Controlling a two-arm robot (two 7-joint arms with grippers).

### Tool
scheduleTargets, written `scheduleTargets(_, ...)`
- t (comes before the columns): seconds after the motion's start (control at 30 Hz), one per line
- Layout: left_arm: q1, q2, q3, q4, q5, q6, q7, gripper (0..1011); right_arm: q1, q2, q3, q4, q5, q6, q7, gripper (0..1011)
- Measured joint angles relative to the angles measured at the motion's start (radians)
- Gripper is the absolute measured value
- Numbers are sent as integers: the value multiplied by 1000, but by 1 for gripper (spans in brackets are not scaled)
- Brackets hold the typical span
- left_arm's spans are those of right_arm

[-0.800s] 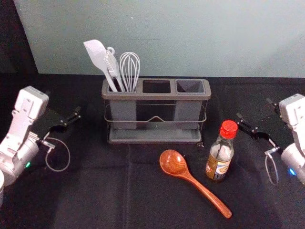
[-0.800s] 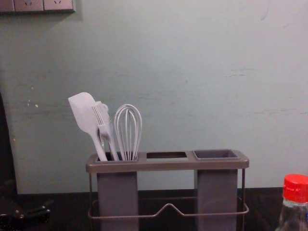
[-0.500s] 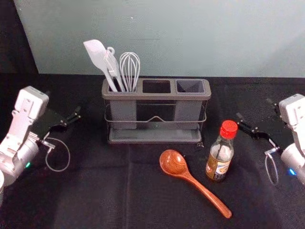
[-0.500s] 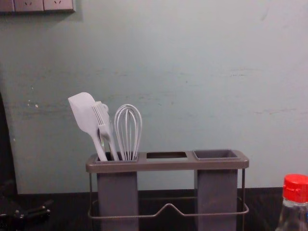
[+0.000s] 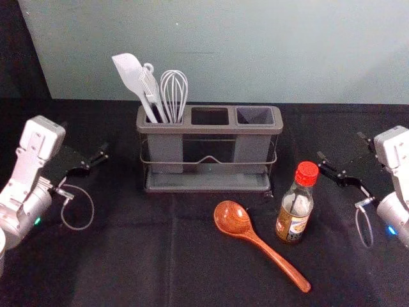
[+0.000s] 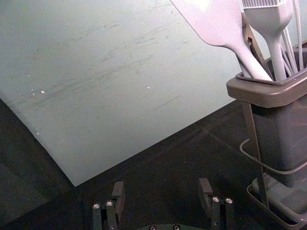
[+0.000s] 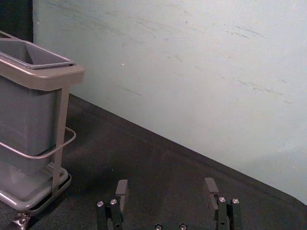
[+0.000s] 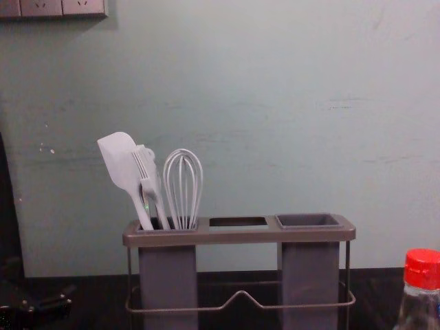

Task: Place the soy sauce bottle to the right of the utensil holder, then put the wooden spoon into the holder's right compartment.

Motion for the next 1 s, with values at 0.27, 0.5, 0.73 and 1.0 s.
scheduleTargets(0.27,0,0,0,0,0,0,0,1005,0,0,0,0,0,0,0,1002)
scheduleTargets(0.5,0,0,0,0,0,0,0,1005,0,0,0,0,0,0,0,1003)
scheduleTargets(0.73,0,0,0,0,0,0,0,1005,-2,0,2,-2,0,0,0,1002)
scheduleTargets(1.0,0,0,0,0,0,0,0,1005,-84,38,45,-88,6,-4,9,1002)
